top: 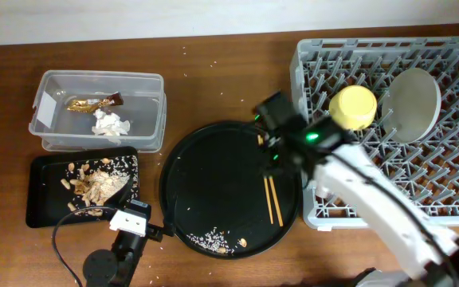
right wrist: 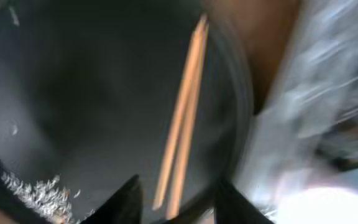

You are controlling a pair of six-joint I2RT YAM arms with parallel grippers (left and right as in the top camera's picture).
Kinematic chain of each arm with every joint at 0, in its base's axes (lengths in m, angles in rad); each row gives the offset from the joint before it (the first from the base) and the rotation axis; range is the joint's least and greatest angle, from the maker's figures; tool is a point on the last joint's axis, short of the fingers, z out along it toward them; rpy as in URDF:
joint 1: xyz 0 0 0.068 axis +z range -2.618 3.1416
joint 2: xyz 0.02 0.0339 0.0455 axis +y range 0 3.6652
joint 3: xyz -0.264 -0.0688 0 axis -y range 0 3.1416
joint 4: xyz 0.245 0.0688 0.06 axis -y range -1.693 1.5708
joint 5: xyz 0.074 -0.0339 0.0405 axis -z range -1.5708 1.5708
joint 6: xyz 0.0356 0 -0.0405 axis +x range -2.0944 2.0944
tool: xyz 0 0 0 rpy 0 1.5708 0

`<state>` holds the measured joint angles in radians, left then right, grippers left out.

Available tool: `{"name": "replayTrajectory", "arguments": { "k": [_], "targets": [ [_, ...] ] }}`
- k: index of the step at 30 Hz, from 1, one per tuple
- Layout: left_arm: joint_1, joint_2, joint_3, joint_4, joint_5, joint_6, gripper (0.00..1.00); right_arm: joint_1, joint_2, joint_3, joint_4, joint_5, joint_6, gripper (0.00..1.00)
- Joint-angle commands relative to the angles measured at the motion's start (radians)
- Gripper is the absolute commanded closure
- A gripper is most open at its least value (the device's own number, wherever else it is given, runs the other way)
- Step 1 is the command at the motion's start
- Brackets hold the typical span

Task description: Sort waste into correct bins and load items into the dishwasher rack

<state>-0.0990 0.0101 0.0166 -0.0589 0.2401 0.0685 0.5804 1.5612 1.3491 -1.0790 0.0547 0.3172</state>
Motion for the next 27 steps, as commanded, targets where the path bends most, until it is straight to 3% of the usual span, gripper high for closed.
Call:
{"name": "replayTrajectory", "arguments": {
  "k": [1, 4, 7, 8, 11, 12, 17, 22, 27],
  "targets": [
    [0.003, -0.005, -0.008, 0.002, 0.015, 0.016, 0.01, 0.028, 0.103, -0.148, 0.095, -0.110, 0.177, 0.71],
    [0.003, -0.005, -0.008, 0.002, 0.015, 0.016, 0.00, 0.026, 0.180, -0.212, 0.209, -0.069, 0.190, 0.63],
    [0.003, -0.005, -0.008, 0.002, 0.015, 0.016, 0.01, 0.026, 0.259, -0.213, 0.241, -0.059, 0.189, 0.62],
    [0.003, -0.005, -0.008, 0.002, 0.015, 0.016, 0.01, 0.026, 0.277, -0.213, 0.242, -0.061, 0.189, 0.64],
    [0.003, -0.005, -0.008, 0.002, 0.015, 0.016, 0.01, 0.028, 0.348, -0.213, 0.241, -0.079, 0.189, 0.84],
    [0.003, -0.005, -0.008, 0.002, 0.015, 0.016, 0.01, 0.028, 0.354, -0.213, 0.235, -0.095, 0.189, 0.95],
    [0.003, -0.005, -0.008, 0.002, 0.015, 0.016, 0.01, 0.023, 0.210, -0.138, 0.202, -0.178, 0.094, 0.96],
    [0.003, -0.005, -0.008, 0.002, 0.015, 0.016, 0.01, -0.134, -0.043, -0.047, 0.181, -0.016, 0.075, 0.96],
    [0.003, -0.005, -0.008, 0.002, 0.015, 0.016, 0.01, -0.393, -0.013, -0.047, 0.311, 0.063, -0.175, 0.96]
  ]
}}
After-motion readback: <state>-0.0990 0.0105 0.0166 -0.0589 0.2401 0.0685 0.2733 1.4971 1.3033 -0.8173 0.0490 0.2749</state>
